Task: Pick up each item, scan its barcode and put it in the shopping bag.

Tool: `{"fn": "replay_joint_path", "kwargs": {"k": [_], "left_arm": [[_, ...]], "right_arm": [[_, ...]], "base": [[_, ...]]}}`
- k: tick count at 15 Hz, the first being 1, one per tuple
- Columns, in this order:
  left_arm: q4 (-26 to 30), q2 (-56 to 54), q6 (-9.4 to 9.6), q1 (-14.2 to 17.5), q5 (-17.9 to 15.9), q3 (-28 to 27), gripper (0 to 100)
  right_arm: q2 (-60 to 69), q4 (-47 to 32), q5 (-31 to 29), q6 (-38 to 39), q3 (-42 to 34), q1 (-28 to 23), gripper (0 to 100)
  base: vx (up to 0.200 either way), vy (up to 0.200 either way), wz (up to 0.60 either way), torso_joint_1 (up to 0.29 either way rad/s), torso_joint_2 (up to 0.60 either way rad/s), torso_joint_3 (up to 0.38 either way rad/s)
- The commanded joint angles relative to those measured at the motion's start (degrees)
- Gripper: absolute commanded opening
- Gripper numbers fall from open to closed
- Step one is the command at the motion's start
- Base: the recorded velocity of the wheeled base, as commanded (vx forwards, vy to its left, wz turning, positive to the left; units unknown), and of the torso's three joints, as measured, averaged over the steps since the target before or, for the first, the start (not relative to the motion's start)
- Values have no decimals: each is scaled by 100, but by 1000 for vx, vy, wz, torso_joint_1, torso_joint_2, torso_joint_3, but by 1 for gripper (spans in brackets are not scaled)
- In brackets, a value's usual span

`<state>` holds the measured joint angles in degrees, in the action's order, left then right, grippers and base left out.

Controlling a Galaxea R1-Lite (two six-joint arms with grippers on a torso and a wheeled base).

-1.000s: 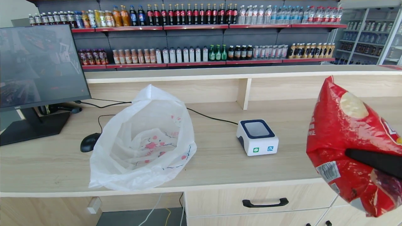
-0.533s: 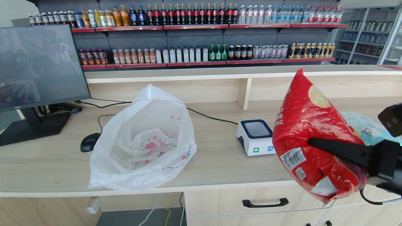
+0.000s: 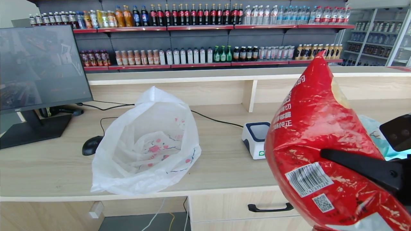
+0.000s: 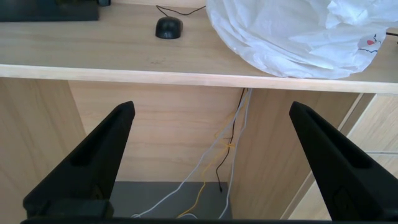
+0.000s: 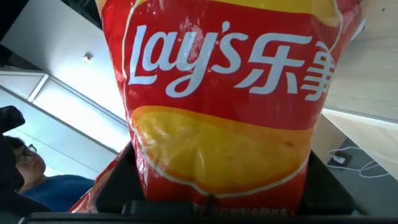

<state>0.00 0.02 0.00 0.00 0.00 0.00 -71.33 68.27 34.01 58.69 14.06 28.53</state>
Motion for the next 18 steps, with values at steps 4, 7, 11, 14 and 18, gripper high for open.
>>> {"fn": "replay_joint_path", "kwargs": {"k": [4, 7, 11, 14, 18], "left_arm": [[0, -2, 0, 0, 0, 0, 100], [0, -2, 0, 9, 0, 0, 100], [0, -2, 0, 0, 0, 0, 100], [0, -2, 0, 0, 0, 0, 100], [0, -2, 0, 0, 0, 0, 100]], "right_arm": [[-567, 855, 0, 319, 27, 391, 0], [-1208, 1778, 0, 565, 291, 382, 0], [-1278, 2085, 0, 1040, 502, 382, 0], [-1305, 2085, 0, 1040, 721, 399, 0], [-1199, 2085, 0, 1004, 748, 698, 0]], "base": [[0, 0, 0, 0, 0, 0], [0, 0, 0, 0, 0, 0], [0, 0, 0, 0, 0, 0], [0, 0, 0, 0, 0, 0], [0, 0, 0, 0, 0, 0]]}}
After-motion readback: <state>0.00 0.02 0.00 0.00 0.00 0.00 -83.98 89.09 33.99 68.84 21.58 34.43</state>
